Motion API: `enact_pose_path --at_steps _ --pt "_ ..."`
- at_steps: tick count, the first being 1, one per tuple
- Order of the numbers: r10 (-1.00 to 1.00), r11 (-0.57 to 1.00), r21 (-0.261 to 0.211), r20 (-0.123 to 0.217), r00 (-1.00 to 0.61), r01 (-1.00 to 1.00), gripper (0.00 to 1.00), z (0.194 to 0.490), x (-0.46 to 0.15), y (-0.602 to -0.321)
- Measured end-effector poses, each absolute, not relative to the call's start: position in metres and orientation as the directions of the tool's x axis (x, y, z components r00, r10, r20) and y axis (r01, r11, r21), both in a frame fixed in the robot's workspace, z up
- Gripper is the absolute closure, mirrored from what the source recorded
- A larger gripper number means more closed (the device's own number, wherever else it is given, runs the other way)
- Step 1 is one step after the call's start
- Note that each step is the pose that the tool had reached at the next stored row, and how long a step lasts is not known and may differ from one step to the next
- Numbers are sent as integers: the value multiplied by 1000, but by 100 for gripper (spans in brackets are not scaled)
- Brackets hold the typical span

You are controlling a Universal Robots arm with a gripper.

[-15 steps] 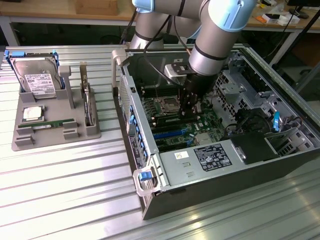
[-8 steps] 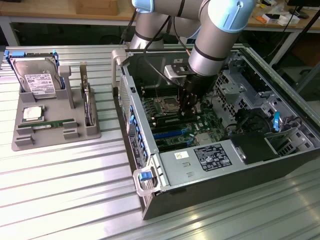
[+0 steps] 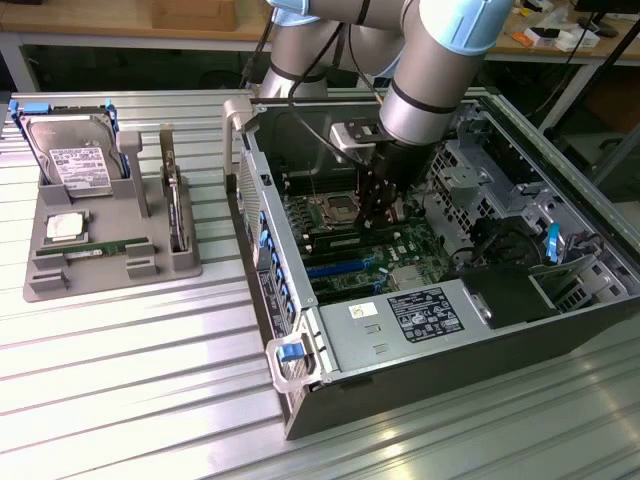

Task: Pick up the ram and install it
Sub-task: 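Insert the ram into the slot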

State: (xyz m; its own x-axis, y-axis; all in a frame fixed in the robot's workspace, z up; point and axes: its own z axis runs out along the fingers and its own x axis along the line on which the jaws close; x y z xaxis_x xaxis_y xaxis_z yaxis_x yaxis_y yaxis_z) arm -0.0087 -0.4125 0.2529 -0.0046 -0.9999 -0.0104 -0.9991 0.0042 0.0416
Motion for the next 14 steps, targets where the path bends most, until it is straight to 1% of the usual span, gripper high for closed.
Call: enact_pose_path --at_steps 2,3,7,12,14 --pt "-1000 4 42 -9 -4 -999 82 257 -9 -409" --pt "-1000 4 43 -10 -5 -999 90 257 -4 -409" --pt "-1000 3 77 -10 -4 -997 90 257 38 -409" --pt "-1000 3 106 -11 -4 -994 90 258 84 -409" --pt "-1000 3 106 -13 -4 -994 90 280 87 -409"
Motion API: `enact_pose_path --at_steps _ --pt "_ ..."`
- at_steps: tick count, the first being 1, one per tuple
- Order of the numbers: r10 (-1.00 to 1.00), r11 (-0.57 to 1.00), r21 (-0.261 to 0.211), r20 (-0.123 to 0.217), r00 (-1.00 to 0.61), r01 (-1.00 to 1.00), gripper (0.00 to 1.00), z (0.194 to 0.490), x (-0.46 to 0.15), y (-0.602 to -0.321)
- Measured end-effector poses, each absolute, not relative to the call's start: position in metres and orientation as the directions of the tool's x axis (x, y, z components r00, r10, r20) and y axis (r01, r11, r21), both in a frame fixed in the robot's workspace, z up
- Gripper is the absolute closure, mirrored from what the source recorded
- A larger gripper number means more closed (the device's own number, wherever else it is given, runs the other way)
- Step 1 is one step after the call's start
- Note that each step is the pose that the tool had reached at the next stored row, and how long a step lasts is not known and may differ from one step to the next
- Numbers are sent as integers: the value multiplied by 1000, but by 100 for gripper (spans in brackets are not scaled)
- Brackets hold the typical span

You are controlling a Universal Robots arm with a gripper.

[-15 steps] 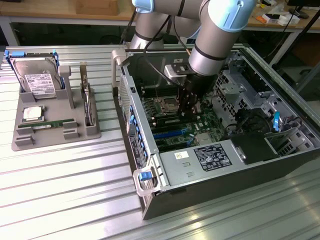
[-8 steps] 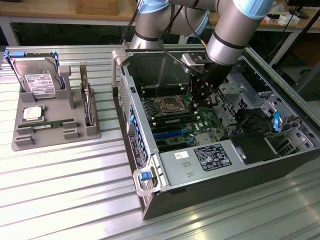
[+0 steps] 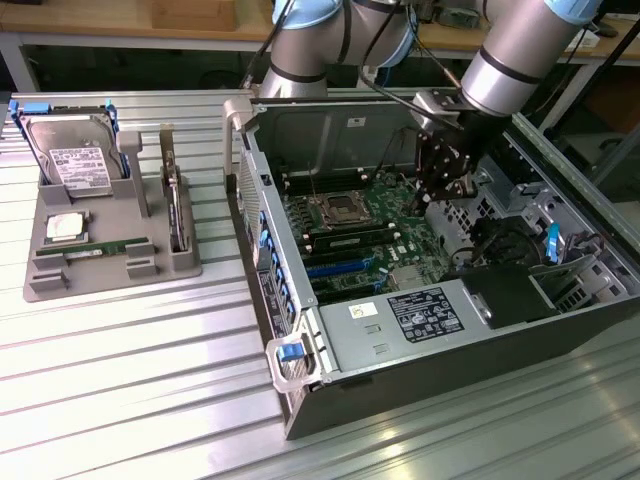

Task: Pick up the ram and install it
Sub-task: 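Insert the ram into the slot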

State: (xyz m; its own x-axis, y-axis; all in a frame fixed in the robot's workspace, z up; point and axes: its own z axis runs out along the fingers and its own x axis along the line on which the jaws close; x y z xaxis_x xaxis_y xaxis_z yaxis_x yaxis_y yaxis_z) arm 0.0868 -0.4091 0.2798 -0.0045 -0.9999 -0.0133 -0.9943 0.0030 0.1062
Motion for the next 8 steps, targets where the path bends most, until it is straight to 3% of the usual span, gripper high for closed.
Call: enact_pose_path --at_steps 8 --pt "-1000 3 106 -15 -4 -994 90 286 87 -409"
